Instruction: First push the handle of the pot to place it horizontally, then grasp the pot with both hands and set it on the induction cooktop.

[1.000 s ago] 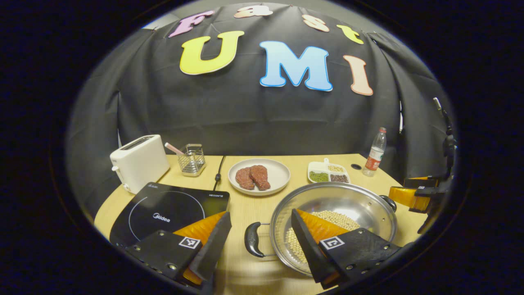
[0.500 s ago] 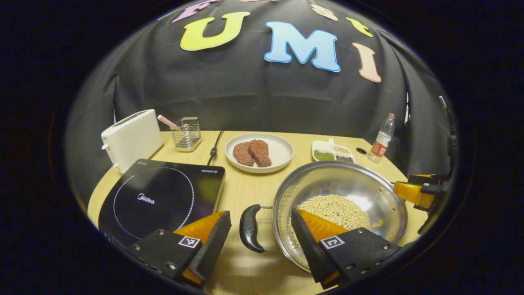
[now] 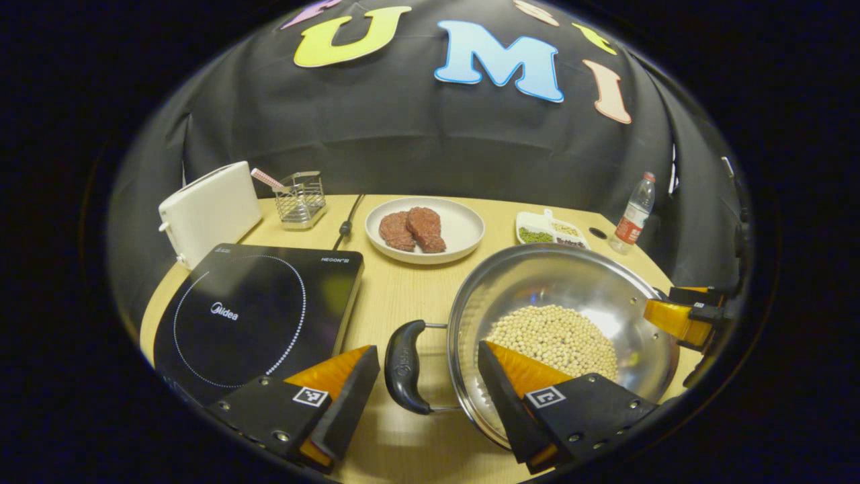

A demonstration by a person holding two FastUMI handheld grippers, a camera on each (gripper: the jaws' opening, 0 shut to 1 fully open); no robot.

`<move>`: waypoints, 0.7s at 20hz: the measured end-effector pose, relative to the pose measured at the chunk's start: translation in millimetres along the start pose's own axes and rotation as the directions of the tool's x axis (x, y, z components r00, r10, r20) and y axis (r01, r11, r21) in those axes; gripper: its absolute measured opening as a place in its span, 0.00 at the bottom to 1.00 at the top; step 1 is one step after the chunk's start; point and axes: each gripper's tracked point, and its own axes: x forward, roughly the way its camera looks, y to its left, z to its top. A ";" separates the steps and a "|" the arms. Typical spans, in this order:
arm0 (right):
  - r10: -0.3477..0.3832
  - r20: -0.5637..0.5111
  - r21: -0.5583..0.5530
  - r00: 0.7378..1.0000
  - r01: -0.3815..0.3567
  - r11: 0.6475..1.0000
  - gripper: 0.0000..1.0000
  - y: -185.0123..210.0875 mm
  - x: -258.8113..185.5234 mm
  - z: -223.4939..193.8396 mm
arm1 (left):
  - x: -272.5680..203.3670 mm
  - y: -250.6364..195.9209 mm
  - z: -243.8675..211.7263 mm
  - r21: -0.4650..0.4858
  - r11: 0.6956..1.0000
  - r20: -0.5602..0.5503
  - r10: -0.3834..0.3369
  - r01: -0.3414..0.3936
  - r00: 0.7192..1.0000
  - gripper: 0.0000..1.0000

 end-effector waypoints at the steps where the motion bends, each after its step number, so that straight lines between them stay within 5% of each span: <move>1: -0.004 -0.005 -0.004 1.000 0.004 1.000 0.96 -0.5 1.4 -1.8 | 0.0 0.3 -2.0 -0.001 1.000 -0.004 0.002 -0.002 1.000 0.90; 6: -0.003 -0.014 -0.002 1.000 0.003 1.000 0.72 0.0 0.5 -2.8 | 0.9 0.1 -5.2 0.000 1.000 -0.015 0.002 -0.002 1.000 0.91; 8: -0.002 -0.016 0.006 1.000 0.002 1.000 0.70 1.1 0.0 -2.6 | 2.0 -0.6 -5.4 0.009 1.000 -0.017 -0.005 0.005 1.000 0.90; 9: -0.003 -0.018 0.009 1.000 0.003 1.000 0.70 1.3 1.6 -2.3 | 2.0 -2.3 -5.0 0.006 1.000 -0.014 -0.014 0.014 1.000 0.77; 14: -0.012 -0.049 0.040 0.999 0.014 0.999 0.64 3.1 -0.8 -3.3 | 1.4 1.8 -3.8 0.011 1.000 -0.009 -0.004 0.004 1.000 0.65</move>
